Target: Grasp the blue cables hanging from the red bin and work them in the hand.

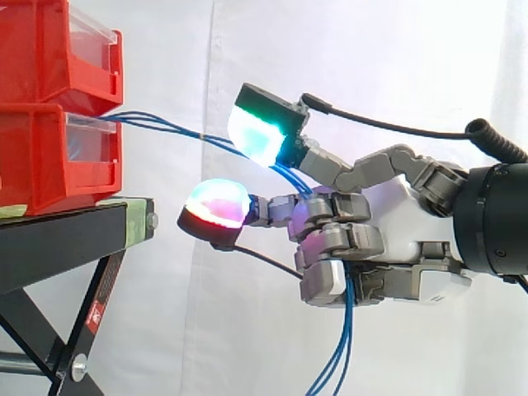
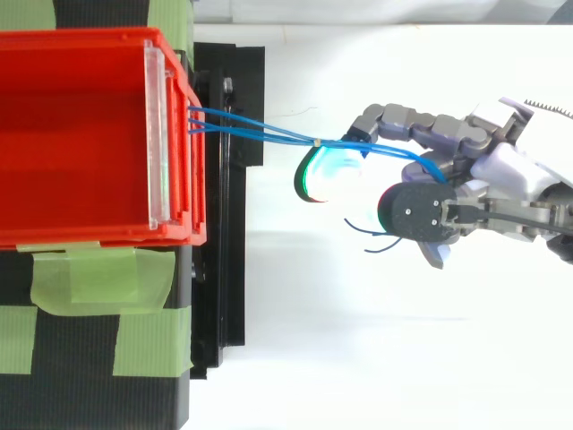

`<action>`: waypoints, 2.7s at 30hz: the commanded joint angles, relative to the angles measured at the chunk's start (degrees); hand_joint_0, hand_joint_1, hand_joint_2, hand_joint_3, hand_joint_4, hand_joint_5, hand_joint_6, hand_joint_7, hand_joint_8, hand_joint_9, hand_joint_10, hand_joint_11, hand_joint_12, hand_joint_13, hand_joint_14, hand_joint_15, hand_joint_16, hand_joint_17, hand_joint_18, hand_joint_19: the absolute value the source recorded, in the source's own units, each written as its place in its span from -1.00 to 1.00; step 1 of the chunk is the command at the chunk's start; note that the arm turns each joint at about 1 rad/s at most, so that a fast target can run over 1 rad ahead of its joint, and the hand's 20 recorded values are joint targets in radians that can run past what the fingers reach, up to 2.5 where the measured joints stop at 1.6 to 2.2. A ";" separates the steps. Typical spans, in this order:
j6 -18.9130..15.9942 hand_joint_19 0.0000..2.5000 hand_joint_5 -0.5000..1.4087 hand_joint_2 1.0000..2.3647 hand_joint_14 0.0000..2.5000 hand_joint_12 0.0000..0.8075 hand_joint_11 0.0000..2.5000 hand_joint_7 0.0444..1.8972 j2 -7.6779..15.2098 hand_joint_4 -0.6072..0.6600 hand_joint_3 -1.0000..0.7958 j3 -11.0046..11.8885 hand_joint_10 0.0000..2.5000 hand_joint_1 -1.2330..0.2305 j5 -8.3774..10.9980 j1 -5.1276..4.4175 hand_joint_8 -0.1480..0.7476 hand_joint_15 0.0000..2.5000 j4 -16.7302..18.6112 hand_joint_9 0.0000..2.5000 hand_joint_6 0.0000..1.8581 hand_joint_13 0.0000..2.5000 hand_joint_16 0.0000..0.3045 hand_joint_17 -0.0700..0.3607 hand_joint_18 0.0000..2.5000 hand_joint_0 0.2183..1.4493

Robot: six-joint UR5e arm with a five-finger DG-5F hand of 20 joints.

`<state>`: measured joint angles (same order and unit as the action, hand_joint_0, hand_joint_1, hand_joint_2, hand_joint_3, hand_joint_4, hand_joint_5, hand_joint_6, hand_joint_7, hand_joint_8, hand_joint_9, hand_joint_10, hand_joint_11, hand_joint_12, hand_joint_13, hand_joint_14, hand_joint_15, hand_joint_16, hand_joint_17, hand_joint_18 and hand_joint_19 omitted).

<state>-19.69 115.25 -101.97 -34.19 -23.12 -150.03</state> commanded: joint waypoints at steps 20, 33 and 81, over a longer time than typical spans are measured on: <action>0.00 -0.10 -0.21 -1.00 1.00 0.02 1.00 0.37 0.07 0.21 -0.95 0.02 1.00 -0.23 -0.09 0.00 -0.05 0.46 0.00 -0.16 -0.83 0.02 -0.73 -0.24 0.07 0.06; 0.00 -0.10 -0.20 -1.00 1.00 0.02 1.00 0.38 -0.02 0.21 -0.96 0.02 1.00 -0.22 -0.09 0.00 -0.05 0.46 0.00 -0.16 -0.83 0.02 -0.73 -0.24 0.07 0.06; 13.45 -0.10 -0.19 -1.00 1.00 0.02 1.00 0.37 -0.02 0.21 -1.00 10.21 1.00 -0.20 -1.93 6.33 -0.05 0.46 -11.25 -0.16 -0.75 0.02 -0.73 -0.24 0.07 0.04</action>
<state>-6.20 115.23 -91.82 -35.71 -16.87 -161.15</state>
